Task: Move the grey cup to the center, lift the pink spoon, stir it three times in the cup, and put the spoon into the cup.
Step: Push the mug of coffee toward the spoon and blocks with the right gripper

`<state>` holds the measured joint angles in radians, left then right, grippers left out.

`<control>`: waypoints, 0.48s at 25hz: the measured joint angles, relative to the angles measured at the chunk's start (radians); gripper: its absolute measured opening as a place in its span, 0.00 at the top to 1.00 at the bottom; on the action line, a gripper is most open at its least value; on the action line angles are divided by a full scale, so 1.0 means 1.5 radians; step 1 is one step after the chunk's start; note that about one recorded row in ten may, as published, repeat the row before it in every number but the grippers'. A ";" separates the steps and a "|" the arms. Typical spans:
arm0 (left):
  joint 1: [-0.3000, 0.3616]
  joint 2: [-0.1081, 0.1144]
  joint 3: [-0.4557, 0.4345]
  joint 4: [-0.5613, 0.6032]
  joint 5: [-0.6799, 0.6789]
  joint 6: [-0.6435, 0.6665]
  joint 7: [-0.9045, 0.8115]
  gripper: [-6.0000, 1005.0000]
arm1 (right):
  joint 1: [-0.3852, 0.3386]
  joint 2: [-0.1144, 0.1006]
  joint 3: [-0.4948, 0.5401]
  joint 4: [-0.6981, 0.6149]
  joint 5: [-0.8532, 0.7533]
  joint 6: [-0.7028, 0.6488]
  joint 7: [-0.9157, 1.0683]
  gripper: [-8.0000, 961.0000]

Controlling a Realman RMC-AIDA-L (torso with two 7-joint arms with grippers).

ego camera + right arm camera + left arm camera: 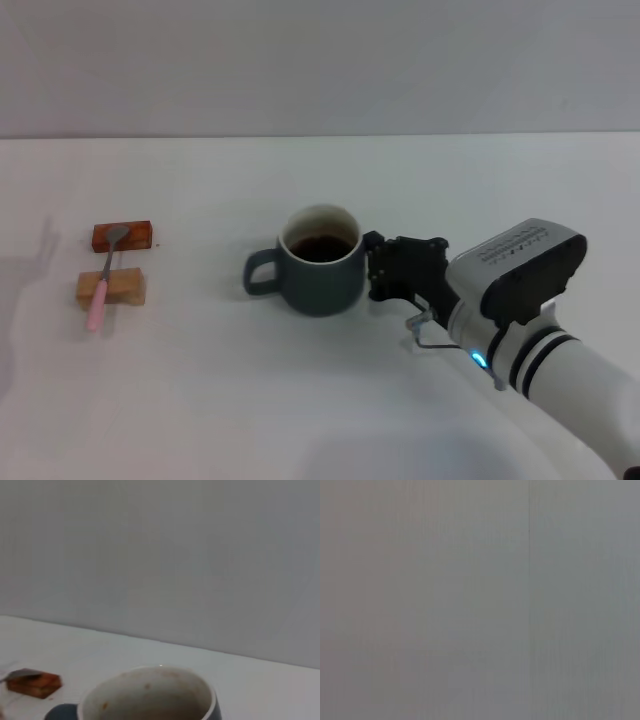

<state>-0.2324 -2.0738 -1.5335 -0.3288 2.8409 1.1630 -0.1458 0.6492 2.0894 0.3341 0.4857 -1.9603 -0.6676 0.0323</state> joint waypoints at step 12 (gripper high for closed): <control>0.018 -0.001 0.005 -0.002 0.000 0.015 -0.029 0.24 | -0.047 0.001 0.005 -0.006 -0.034 -0.098 -0.003 0.99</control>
<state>-0.2059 -2.0746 -1.5260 -0.3317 2.8411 1.1858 -0.1887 0.5792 2.0906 0.3420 0.4772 -2.0114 -0.8149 0.0275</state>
